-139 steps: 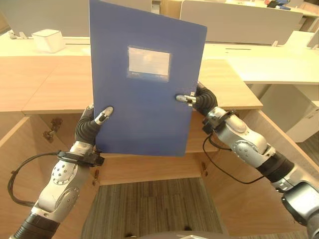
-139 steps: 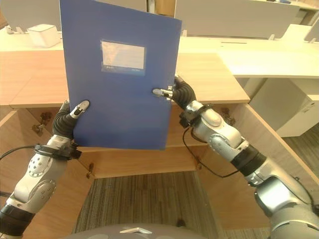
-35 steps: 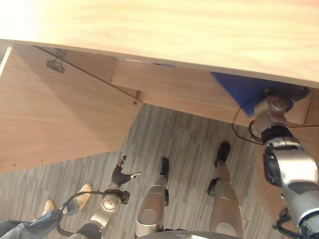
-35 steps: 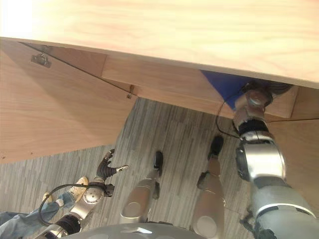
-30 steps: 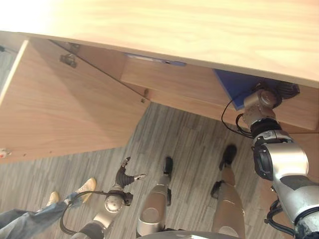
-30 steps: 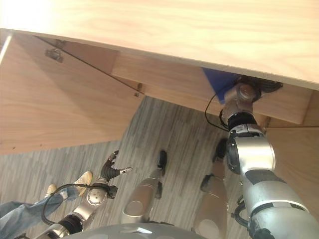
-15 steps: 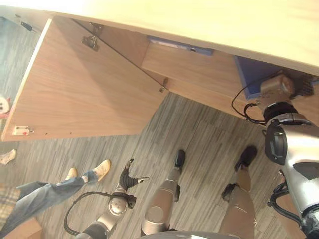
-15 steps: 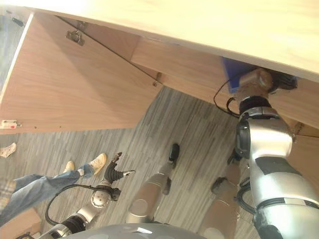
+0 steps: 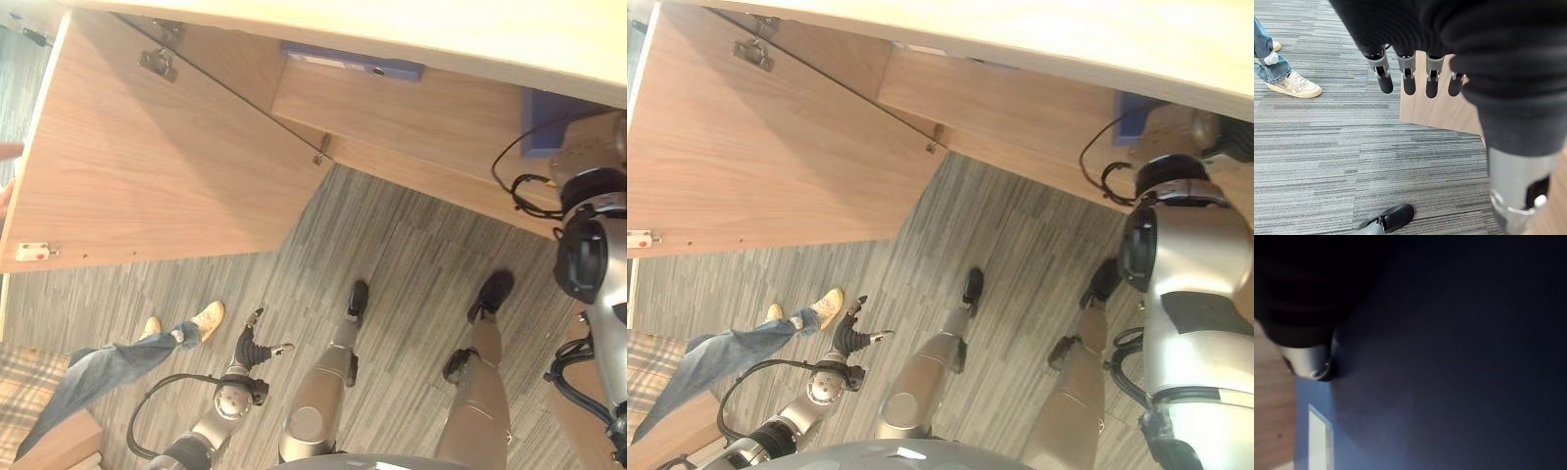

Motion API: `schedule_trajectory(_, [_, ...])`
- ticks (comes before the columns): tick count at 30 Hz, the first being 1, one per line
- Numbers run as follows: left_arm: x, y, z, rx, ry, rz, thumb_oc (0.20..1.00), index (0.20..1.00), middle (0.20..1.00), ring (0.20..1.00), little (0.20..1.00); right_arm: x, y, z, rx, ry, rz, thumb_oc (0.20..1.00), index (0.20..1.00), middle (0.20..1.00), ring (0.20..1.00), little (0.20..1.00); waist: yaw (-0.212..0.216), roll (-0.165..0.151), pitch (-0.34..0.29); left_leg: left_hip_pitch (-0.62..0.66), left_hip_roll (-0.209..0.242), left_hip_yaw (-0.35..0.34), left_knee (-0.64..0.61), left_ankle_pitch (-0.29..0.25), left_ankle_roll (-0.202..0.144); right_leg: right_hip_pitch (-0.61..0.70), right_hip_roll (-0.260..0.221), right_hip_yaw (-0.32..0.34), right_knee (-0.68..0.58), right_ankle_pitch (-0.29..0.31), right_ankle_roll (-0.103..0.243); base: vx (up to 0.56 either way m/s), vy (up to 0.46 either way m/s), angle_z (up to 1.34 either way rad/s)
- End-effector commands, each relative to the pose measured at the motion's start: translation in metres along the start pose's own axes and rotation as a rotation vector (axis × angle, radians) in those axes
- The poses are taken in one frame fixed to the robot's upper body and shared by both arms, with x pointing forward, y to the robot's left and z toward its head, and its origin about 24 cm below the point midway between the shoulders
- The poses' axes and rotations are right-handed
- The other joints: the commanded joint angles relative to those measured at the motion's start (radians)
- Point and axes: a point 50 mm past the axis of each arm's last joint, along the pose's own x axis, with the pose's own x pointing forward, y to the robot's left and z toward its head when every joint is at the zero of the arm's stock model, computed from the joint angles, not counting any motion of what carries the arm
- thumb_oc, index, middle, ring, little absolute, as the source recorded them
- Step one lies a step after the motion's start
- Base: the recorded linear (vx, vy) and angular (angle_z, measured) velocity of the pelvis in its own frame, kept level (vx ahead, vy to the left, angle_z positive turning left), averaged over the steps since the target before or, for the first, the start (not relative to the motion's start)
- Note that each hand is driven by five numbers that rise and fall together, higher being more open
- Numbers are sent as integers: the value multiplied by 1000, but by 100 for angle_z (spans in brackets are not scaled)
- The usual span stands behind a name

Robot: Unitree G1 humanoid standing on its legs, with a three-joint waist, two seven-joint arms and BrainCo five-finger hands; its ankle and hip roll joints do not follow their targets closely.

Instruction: Put the empty folder in the office cabinet

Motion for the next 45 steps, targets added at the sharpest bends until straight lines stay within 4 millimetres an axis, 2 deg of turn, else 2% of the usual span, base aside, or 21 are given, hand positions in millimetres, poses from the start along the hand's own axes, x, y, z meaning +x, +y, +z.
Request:
schedule_trajectory(1, [9,19,13,32,-39,31,1000,1000,1000,1000,1000,15,2,62,135,-147,-51,200,200,200,200,200,26,35,8,105,133,5,-7,-62,-59,-35,-33,78,209,-242,136,27,-33,0])
schedule_trajectory(5, [8,19,13,18,-35,34,1000,1000,1000,1000,1000,17,-1,71,186,-151,-107,200,200,200,200,200,20,40,2,98,139,10,-9,-59,-63,-64,-29,76,242,-258,133,19,-19,1])
schedule_trajectory(8, [8,19,12,4,-30,42,1000,1000,1000,1000,1000,11,7,72,131,-184,-88,200,200,200,200,200,20,44,2,93,139,13,-9,-49,-63,-83,-32,80,267,-266,129,0,0,0])
schedule_trajectory(11, [10,20,14,1,-34,53,1000,1000,1000,1000,1000,-6,27,68,47,-217,10,200,200,200,200,200,29,49,1,82,137,19,-9,-42,-69,-107,-36,81,284,-271,127,0,0,0])
schedule_trajectory(13, [11,22,14,4,-35,56,1000,1000,1000,1000,1000,-11,33,63,2,-228,51,200,200,200,200,200,34,50,1,80,137,19,-9,-40,-70,-113,-35,81,289,-270,126,4,-9,-2])
schedule_trajectory(15, [13,27,17,-1,-45,73,1000,1000,1000,1000,1000,-31,54,50,-94,-233,198,200,200,200,200,200,48,57,5,70,144,17,-9,-28,-71,-137,-35,87,314,-277,123,12,-59,-3])
schedule_trajectory(25, [15,33,20,-13,-47,101,1000,1000,1000,1000,1000,-46,68,49,-160,-260,295,200,200,200,200,200,61,59,4,42,154,9,-9,-19,-75,-199,-29,98,382,-304,114,12,-36,-1])
schedule_trajectory(26, [15,35,22,-14,-58,108,1000,1000,1000,1000,1000,-56,76,44,-192,-281,352,200,200,200,200,200,70,63,4,31,159,8,-9,-16,-76,-232,-24,102,416,-319,112,25,-51,1])
schedule_trajectory(29, [15,36,23,-16,-61,112,1000,1000,1000,1000,1000,-63,80,38,-221,-278,393,200,200,200,200,200,72,65,3,24,162,7,-9,-14,-77,-261,-22,104,448,-330,106,24,-57,4])
schedule_trajectory(36, [16,38,23,-10,-58,120,1000,1000,1000,1000,1000,-69,82,29,-239,-262,422,200,200,200,200,200,68,63,4,27,165,24,-9,-13,-79,-276,-15,107,462,-336,103,0,0,0])
schedule_trajectory(37, [15,38,23,-11,-56,123,1000,1000,1000,1000,1000,-69,82,26,-245,-252,426,529,529,529,529,529,66,61,5,29,165,26,-9,-13,-79,-278,-13,108,463,-335,103,14,4,-4])
schedule_trajectory(38, [15,38,23,-17,-55,126,1000,1000,1000,1000,1000,-69,80,21,-257,-239,428,1000,1000,1000,1000,1000,64,59,5,31,167,28,-9,-12,-79,-278,-11,108,463,-333,103,8,4,-7])
schedule_trajectory(45, [15,45,24,2,-60,142,1000,1000,1000,1000,1000,-71,75,-1,-331,-185,451,1000,1000,1000,1000,1000,43,45,18,56,163,51,-9,-25,-69,-257,-3,111,439,-315,102,-22,23,-4])
